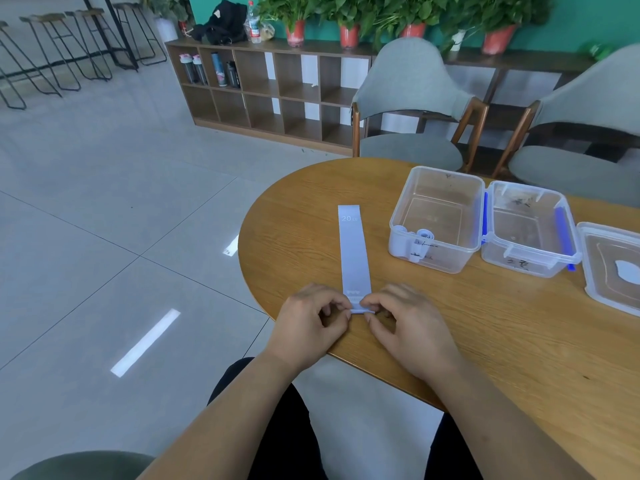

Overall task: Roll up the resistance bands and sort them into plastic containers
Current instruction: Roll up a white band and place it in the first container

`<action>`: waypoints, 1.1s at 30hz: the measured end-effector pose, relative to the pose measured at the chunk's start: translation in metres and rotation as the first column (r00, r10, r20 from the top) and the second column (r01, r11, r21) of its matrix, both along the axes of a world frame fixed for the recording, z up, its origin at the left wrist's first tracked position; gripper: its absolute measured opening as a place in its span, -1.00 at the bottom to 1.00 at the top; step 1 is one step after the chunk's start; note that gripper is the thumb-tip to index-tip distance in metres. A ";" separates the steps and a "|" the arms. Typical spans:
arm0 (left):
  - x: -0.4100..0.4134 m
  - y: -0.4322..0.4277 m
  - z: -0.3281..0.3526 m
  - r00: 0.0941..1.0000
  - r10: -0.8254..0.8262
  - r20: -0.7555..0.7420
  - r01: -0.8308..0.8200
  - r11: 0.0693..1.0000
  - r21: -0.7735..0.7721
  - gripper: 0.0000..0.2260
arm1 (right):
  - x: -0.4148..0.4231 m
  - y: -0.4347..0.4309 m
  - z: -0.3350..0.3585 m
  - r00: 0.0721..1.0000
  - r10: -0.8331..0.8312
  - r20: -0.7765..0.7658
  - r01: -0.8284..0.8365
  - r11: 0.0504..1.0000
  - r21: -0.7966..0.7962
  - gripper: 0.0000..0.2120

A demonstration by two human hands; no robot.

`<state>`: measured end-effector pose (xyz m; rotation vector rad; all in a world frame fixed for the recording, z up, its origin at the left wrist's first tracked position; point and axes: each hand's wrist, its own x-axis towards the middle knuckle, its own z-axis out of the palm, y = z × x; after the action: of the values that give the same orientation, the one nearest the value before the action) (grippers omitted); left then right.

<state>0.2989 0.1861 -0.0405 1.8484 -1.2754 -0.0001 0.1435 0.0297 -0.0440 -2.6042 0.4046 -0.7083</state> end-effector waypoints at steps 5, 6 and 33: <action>0.000 0.000 -0.001 1.000 -0.002 0.005 0.002 1.000 -0.004 -0.86 | -0.002 0.001 0.003 1.000 0.002 0.014 -0.003 0.999 0.051 -0.90; 0.000 0.000 -0.001 1.000 -0.007 0.017 0.008 1.000 -0.006 -0.86 | -0.001 0.000 0.004 1.000 0.006 0.013 -0.006 0.999 0.048 -0.92; 0.000 -0.004 -0.009 0.996 0.015 0.089 -0.016 1.000 0.014 -0.94 | 0.000 -0.001 0.001 0.996 -0.062 0.060 0.054 0.990 0.133 -0.87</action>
<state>0.2987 0.1816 -0.0495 1.8885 -1.3251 0.0824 0.1439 0.0285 -0.0429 -2.4488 0.4921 -0.7560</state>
